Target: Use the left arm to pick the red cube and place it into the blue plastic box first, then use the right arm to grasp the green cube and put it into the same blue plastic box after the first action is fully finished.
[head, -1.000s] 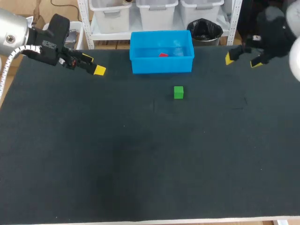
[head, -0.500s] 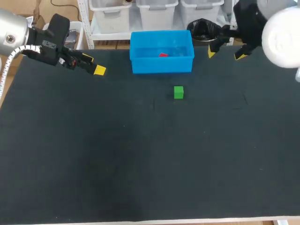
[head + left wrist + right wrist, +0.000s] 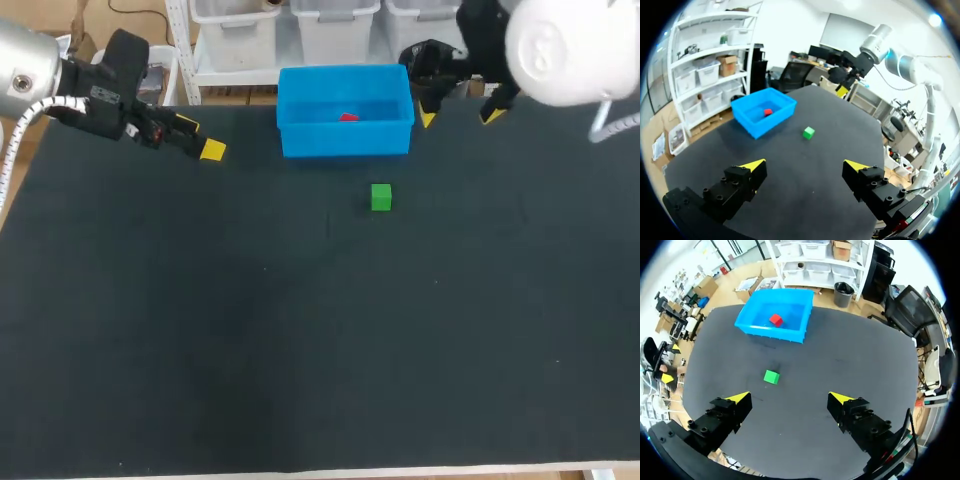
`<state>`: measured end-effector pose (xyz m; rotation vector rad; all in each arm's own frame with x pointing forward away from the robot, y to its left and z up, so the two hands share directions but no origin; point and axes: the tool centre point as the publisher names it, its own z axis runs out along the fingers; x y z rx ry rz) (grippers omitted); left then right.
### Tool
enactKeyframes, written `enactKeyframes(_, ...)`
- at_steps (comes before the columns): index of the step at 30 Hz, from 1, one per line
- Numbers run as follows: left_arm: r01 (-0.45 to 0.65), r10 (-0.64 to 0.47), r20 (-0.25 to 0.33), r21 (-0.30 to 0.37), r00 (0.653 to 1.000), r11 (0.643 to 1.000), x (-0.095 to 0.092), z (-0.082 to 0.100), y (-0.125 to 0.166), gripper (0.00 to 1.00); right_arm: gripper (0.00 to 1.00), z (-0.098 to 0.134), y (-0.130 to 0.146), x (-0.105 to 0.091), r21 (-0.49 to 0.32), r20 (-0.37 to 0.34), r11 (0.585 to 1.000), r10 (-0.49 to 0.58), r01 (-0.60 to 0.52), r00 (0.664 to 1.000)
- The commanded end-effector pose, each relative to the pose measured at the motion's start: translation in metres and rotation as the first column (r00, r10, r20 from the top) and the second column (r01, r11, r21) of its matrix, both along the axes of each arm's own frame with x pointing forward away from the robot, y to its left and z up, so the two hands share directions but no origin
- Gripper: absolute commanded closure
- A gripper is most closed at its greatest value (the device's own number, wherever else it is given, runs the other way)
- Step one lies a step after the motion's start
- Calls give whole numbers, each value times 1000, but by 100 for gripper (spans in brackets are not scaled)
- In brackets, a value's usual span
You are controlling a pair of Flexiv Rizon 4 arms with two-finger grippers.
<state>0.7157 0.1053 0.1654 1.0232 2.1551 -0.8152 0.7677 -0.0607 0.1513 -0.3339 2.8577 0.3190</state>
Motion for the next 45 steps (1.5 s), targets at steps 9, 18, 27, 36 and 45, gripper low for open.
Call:
enactKeyframes(9,1,-1,5,-6,1000,1000,-1,-1,1,0,0,-4,34,16,-170,-146,985,-15,-10,989)
enactKeyframes(18,1,-1,5,-6,1000,1000,-1,-1,1,0,0,-7,44,22,-178,-144,979,-121,95,982)
enactKeyframes(27,1,-1,5,-6,1000,1000,-1,-1,1,0,0,-13,65,24,-168,-135,978,-146,122,980)
enactKeyframes(36,1,-1,5,-6,1000,1000,-1,-1,1,0,0,-12,76,28,-174,-132,979,-133,109,982)
enactKeyframes(45,1,-1,5,-6,1000,1000,-1,-1,1,0,0,-11,79,31,-147,-124,982,-134,116,983)
